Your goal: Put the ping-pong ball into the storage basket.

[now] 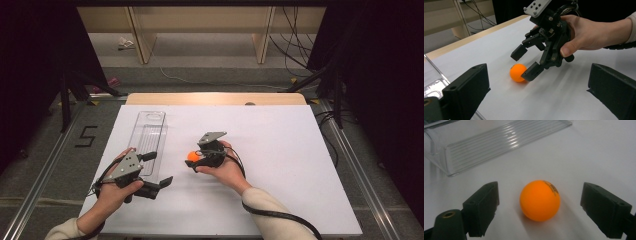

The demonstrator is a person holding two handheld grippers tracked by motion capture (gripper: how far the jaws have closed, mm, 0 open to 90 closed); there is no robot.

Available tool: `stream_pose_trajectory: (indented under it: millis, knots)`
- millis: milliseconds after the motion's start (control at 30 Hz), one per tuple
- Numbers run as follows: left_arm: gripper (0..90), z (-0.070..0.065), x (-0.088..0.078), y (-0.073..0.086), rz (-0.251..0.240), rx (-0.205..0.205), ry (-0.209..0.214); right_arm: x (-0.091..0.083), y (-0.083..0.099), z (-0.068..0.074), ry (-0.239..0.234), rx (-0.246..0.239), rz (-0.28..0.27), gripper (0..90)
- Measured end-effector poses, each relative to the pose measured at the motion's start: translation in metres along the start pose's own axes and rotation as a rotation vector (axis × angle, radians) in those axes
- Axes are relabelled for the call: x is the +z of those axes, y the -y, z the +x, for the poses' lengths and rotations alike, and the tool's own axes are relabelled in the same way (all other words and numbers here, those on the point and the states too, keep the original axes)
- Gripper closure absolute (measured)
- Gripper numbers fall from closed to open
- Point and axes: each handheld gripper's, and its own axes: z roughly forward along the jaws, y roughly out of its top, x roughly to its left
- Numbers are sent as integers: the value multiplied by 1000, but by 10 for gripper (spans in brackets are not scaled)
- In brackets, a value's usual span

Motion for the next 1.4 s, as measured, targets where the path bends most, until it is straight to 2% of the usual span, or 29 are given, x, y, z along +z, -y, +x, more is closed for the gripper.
stream_pose_trajectory:
  millis: [500, 1133, 1400]
  knots:
    - [30, 0, 0, 0, -2, -3, 0, 11, 0, 2, 1, -12, 34, 268]
    - [31, 0, 0, 0, -2, -3, -1, 15, 1, 3, 7, -40, 79, 509]
    - [31, 0, -1, 0, -2, -3, -1, 15, 1, 4, 7, -50, 76, 513]
